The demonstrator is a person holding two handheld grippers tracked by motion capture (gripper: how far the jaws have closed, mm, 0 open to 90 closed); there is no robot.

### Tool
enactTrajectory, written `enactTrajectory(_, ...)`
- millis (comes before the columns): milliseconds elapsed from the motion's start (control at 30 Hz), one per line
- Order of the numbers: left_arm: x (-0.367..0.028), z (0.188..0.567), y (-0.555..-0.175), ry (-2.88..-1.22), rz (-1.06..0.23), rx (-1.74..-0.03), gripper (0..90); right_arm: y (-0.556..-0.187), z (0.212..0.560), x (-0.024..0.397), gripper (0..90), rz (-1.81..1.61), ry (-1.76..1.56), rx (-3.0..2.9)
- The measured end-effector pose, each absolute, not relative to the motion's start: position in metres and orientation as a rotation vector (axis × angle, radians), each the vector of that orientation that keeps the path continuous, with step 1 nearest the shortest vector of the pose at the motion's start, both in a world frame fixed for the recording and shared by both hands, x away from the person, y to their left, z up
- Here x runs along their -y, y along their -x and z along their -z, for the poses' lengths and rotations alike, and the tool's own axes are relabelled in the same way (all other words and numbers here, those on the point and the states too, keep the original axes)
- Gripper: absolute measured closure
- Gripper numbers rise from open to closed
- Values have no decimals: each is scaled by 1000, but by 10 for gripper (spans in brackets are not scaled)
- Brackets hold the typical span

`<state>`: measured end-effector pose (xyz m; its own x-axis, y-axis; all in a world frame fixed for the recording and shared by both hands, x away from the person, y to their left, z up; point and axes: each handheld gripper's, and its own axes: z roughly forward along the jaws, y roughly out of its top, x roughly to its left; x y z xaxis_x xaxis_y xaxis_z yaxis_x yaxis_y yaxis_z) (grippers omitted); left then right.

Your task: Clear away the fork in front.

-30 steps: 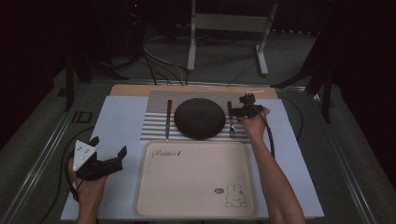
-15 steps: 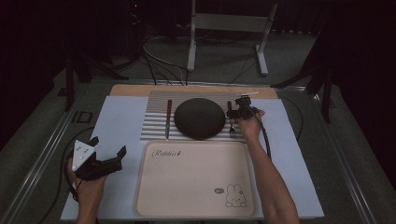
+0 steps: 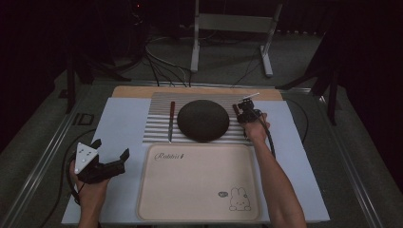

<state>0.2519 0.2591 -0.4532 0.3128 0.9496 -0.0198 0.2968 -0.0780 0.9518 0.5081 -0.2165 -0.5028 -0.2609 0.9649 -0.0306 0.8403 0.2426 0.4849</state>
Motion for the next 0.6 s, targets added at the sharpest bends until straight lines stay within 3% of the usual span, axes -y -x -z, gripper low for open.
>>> enactTrajectory(600, -253, 455, -254, -1617, -822, -1164, 0, -498, 493, 228, 770, -274, -1576, -2436)
